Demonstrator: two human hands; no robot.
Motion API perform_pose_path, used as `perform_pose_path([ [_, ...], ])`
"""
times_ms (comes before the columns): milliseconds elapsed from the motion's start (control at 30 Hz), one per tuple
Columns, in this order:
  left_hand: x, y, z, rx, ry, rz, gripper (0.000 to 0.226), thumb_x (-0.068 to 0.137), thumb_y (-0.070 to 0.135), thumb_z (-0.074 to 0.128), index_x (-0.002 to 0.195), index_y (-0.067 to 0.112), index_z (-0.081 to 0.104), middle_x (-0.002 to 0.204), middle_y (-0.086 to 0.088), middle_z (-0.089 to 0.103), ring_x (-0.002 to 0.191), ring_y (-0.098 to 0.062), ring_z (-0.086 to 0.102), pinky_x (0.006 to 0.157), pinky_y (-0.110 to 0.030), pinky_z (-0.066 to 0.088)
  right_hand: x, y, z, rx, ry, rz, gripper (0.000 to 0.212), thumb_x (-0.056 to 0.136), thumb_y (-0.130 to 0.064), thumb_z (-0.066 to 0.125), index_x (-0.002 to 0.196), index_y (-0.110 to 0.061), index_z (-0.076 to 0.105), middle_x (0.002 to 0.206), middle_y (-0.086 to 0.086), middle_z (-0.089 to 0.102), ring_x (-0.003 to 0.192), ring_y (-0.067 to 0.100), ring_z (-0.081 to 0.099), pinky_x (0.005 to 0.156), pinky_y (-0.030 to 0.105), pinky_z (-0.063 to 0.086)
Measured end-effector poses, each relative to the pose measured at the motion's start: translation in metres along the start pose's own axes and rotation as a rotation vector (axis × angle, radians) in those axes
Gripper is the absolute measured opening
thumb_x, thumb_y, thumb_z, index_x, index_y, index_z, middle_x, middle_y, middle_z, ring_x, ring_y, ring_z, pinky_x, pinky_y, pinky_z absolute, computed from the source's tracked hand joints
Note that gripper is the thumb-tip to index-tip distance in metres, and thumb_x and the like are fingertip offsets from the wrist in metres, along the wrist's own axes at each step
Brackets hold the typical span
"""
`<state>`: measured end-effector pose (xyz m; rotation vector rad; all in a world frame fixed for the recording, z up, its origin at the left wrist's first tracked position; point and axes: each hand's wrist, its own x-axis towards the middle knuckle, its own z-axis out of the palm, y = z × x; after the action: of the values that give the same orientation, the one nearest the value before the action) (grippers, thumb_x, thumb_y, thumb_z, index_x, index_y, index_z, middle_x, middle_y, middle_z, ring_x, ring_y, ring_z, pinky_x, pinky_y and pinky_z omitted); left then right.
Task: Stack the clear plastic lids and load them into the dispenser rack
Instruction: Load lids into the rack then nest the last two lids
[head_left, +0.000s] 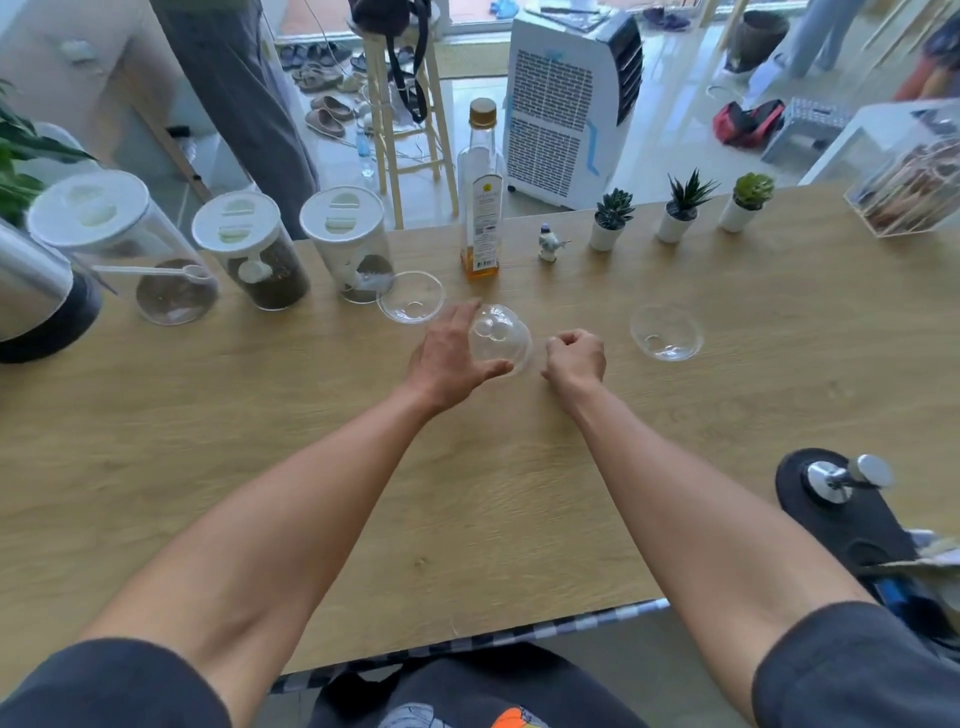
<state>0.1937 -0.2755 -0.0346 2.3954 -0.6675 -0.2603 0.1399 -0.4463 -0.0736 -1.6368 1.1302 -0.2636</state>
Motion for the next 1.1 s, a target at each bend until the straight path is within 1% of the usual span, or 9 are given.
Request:
perform_pose_path([
  [67,0.009,0.008,0.008,0.015,-0.036,0.013,0.099,0.074,0.046,0.089,0.155,0.015,0.04,0.153,-0.006,0.048,0.141,-0.027,0.045,0.114,-0.043,0.039,-0.003,-0.001,-0.013,-0.06,0.022,-0.07,0.013,0.094,-0.013,0.058,0.093,-0.014,0.071,0.096,0.003,0.07,0.096,0.024,0.067,0.093,0.029,0.052],
  [300,0.022,0.003,0.034,0.075,-0.121,-0.034,0.097,0.079,0.046,0.085,0.158,0.018,0.035,0.155,-0.004,0.045,0.14,-0.033,0.041,0.114,-0.045,0.037,0.004,0.008,-0.055,-0.589,0.305,-0.529,0.034,0.097,-0.016,0.058,0.13,-0.011,0.064,0.13,0.015,0.062,0.125,0.037,0.052,0.101,0.046,0.042],
  [433,0.018,-0.004,0.038,0.091,-0.105,-0.018,0.101,0.08,0.057,0.078,0.16,0.018,0.031,0.163,-0.007,0.037,0.148,-0.031,0.034,0.121,-0.045,0.031,0.017,0.016,-0.068,-0.864,0.307,-0.429,0.037,0.093,-0.016,0.06,0.13,-0.014,0.058,0.133,0.012,0.062,0.132,0.034,0.049,0.105,0.046,0.035],
  [500,0.016,-0.005,0.032,0.146,0.009,0.038,0.086,0.09,0.06,0.062,0.158,0.015,0.035,0.162,-0.008,0.038,0.148,-0.029,0.035,0.12,-0.046,0.031,0.021,0.02,-0.068,-0.926,0.311,-0.393,0.033,0.092,-0.012,0.059,0.124,-0.015,0.06,0.126,0.01,0.068,0.125,0.033,0.055,0.104,0.045,0.033],
  [600,0.017,-0.01,0.015,0.251,0.21,0.056,0.058,0.095,0.035,0.053,0.147,0.011,0.049,0.148,-0.011,0.053,0.134,-0.031,0.047,0.11,-0.046,0.038,0.022,0.023,-0.065,-0.933,0.382,-0.438,0.029,0.092,-0.004,0.053,0.115,-0.015,0.066,0.115,0.009,0.072,0.114,0.033,0.059,0.099,0.044,0.031],
  [733,0.031,-0.033,-0.005,0.487,0.196,-0.024,0.056,0.086,0.017,0.061,0.141,0.013,0.055,0.136,-0.014,0.059,0.128,-0.036,0.048,0.114,-0.048,0.034,0.01,0.01,-0.047,-0.744,0.423,-0.603,0.036,0.087,0.001,0.058,0.118,-0.017,0.066,0.106,0.007,0.072,0.107,0.031,0.061,0.096,0.041,0.027],
  [833,0.037,-0.049,-0.01,0.625,0.153,-0.016,0.048,0.09,0.01,0.057,0.137,0.018,0.06,0.128,-0.013,0.063,0.123,-0.037,0.053,0.118,-0.05,0.03,-0.004,-0.012,-0.023,-0.327,0.3,-0.644,0.022,0.098,-0.009,0.056,0.116,-0.017,0.065,0.099,0.001,0.073,0.096,0.024,0.066,0.098,0.043,0.044],
  [967,0.036,-0.051,-0.014,0.6,0.185,-0.007,0.046,0.091,-0.005,0.047,0.126,0.015,0.068,0.114,-0.016,0.067,0.107,-0.04,0.06,0.103,-0.048,0.042,-0.024,-0.044,-0.009,0.164,0.072,-0.47,0.013,0.101,-0.011,0.058,0.113,-0.014,0.063,0.089,-0.006,0.066,0.083,0.01,0.066,0.077,0.025,0.059],
  [1100,0.031,-0.036,-0.021,0.416,0.268,0.01,0.051,0.091,-0.006,0.048,0.136,0.014,0.063,0.117,-0.016,0.066,0.106,-0.04,0.062,0.091,-0.05,0.048,-0.027,-0.053,-0.004,0.46,-0.101,-0.175,0.008,0.102,-0.011,0.06,0.107,-0.014,0.064,0.089,0.007,0.063,0.078,0.016,0.064,0.071,0.034,0.064],
])
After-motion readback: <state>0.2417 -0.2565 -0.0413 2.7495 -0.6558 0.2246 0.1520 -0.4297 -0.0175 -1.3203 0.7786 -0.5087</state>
